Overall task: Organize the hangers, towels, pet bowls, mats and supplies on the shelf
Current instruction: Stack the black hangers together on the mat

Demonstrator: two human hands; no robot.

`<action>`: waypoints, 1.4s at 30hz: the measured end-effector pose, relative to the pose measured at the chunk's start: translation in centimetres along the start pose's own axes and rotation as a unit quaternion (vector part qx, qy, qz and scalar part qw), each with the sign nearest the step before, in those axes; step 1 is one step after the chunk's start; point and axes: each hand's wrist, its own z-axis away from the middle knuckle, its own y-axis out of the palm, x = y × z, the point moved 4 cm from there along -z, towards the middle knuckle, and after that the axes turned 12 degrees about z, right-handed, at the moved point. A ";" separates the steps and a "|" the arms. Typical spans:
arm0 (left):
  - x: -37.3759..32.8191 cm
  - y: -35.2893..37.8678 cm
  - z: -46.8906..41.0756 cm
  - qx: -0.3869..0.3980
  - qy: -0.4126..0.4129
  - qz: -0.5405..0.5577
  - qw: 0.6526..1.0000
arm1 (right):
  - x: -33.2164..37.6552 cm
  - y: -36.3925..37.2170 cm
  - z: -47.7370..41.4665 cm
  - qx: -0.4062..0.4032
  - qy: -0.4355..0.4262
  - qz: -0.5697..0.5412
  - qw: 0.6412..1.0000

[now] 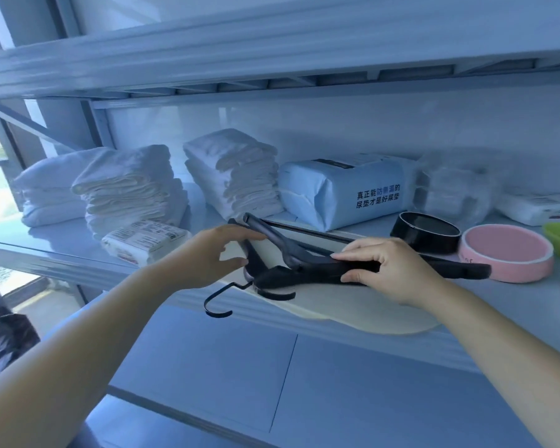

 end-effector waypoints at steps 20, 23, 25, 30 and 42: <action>7.4 -0.8 -2.2 0.108 0.081 -0.039 0.990 | 2.6 7.2 -5.0 0.044 0.057 0.033 0.997; 7.6 -0.4 -3.4 0.123 0.093 -0.045 0.987 | 2.6 7.4 -5.4 0.045 0.058 0.045 0.996; 7.9 0.0 -4.2 0.130 0.100 -0.053 0.985 | 2.6 7.5 -5.6 0.043 0.062 0.043 0.996; 7.9 0.2 -6.5 0.166 0.137 -0.094 0.972 | 2.1 7.5 -5.8 0.067 0.100 0.053 0.991; 7.7 1.3 -7.6 0.199 0.208 -0.126 0.949 | 1.0 7.6 -5.5 0.085 0.178 0.091 0.976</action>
